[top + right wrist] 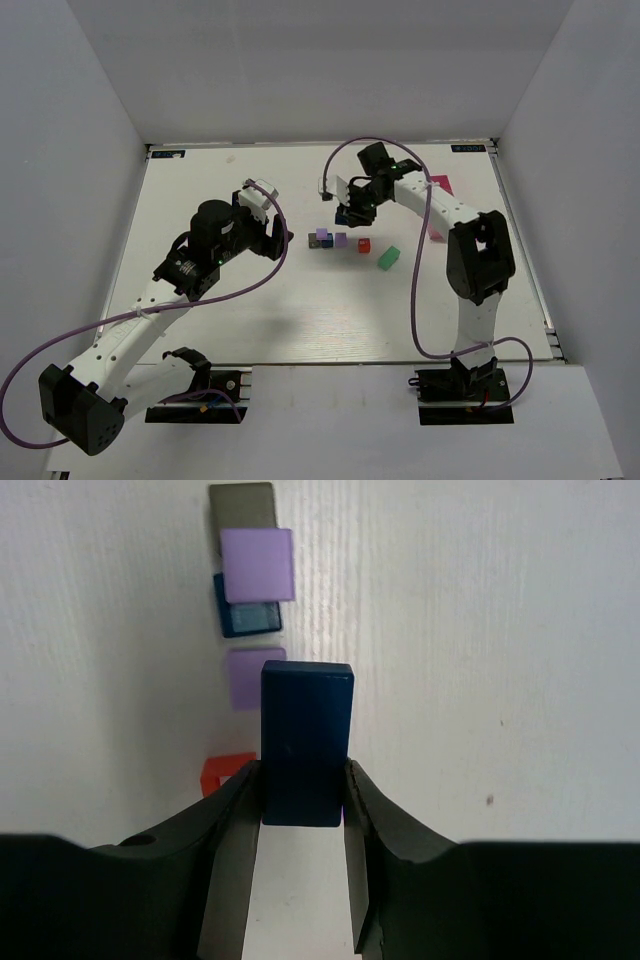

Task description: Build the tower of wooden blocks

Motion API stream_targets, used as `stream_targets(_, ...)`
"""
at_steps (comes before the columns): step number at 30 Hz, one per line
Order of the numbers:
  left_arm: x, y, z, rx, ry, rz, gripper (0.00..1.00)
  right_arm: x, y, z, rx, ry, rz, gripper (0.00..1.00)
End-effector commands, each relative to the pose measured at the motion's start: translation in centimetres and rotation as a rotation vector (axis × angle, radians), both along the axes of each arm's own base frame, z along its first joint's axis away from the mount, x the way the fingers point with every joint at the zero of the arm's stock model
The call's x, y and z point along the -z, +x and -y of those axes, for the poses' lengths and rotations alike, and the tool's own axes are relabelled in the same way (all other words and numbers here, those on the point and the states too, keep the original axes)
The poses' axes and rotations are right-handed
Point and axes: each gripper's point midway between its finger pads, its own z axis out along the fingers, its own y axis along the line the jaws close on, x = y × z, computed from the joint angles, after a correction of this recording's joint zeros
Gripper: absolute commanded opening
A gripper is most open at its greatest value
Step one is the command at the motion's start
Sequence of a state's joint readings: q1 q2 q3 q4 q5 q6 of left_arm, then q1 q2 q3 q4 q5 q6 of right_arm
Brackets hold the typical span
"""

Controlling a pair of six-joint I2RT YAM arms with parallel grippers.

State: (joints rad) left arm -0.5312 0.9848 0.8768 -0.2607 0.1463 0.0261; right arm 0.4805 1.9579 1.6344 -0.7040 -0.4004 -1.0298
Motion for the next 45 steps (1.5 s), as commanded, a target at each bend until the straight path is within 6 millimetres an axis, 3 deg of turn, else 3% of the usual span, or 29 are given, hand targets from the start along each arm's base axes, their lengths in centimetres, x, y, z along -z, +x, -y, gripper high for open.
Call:
stream_targets(1,-0.7,-0.2,-0.1,0.003,-0.014,0.017,0.85,0.2,-1.0,-1.1,-0.085,-0.004,-0.047,0.0)
stream_targets(9,-0.7,-0.2,-0.1,0.006,-0.007,0.022,0.85,1.7,-1.6,-1.9,-0.162,-0.043,-0.099,0.0)
stream_targets(20,-0.7,-0.1,-0.3,-0.003,-0.005,0.024,0.85,2.2,-1.9,-2.0,-0.224,-0.069,-0.124,0.0)
stream_targets(45,-0.7,-0.1,-0.3,-0.003,-0.005,0.024,0.85,3.9,-1.2,-2.7,-0.158,-0.109,-0.118,0.0)
